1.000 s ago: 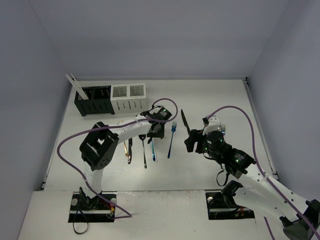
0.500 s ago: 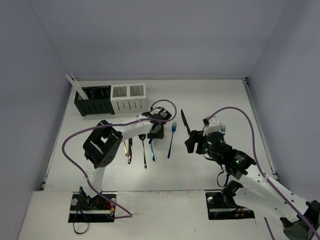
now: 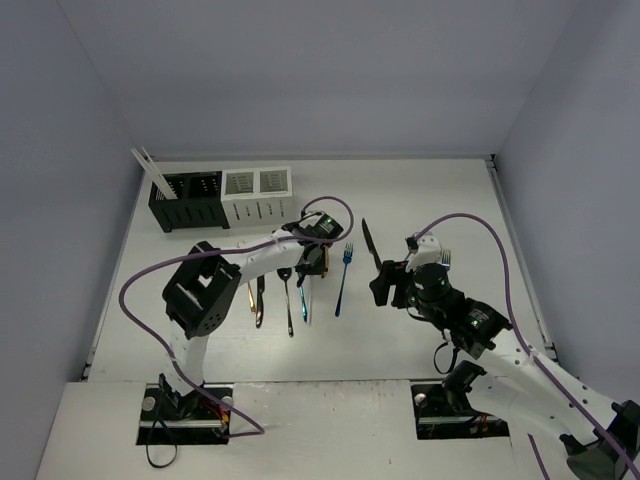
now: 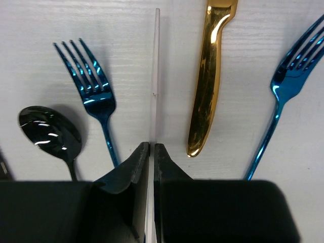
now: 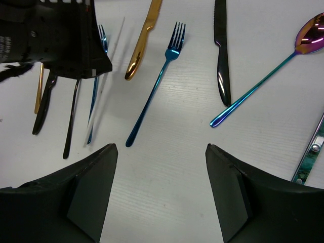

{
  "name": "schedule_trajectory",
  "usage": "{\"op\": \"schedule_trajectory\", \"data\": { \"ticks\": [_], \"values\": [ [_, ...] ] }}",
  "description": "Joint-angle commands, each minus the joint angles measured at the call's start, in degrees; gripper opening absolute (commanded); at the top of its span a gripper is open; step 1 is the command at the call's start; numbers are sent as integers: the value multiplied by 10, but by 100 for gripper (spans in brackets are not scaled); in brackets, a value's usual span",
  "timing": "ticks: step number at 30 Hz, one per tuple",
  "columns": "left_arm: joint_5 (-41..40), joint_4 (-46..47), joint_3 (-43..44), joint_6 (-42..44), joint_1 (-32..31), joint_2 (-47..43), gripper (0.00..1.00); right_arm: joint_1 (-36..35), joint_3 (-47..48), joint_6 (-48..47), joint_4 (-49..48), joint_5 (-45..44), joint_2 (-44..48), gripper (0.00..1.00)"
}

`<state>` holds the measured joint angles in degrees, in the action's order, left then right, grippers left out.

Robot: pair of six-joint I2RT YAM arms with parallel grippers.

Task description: Sort the eating utensils into containers

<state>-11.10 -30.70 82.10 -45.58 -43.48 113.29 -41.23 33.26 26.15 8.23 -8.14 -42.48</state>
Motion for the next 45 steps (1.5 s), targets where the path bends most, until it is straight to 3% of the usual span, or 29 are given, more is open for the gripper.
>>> {"op": "schedule_trajectory", "data": {
  "ticks": [1, 7, 13, 20, 26, 33, 40, 45],
  "values": [
    [-67, 2, 24, 39, -1, -138, 0, 2, 7, 4, -21, -12, 0, 68],
    [-115, 86, 7, 108, 54, -264, 0, 1, 18, 4, -22, -6, -2, 68],
    [-117, 260, -53, 197, 226, -340, 0, 2, 25, 1, -21, 0, -8, 68],
    [-113, 394, -2, 258, 391, -280, 0, 2, 36, -2, -22, 7, -25, 68],
    [-84, 471, 57, 219, 501, -191, 0, 1, 43, -11, -23, 16, -40, 68],
    [-84, 529, 109, 258, 531, -106, 0, 2, 45, -20, -23, 27, -59, 68],
    [-81, 590, 49, 250, 533, -87, 0, 2, 50, -28, -24, 17, -84, 68],
    [-71, 621, -13, 233, 533, -103, 13, 2, 49, -35, -25, 7, -88, 68]
  ]
}}
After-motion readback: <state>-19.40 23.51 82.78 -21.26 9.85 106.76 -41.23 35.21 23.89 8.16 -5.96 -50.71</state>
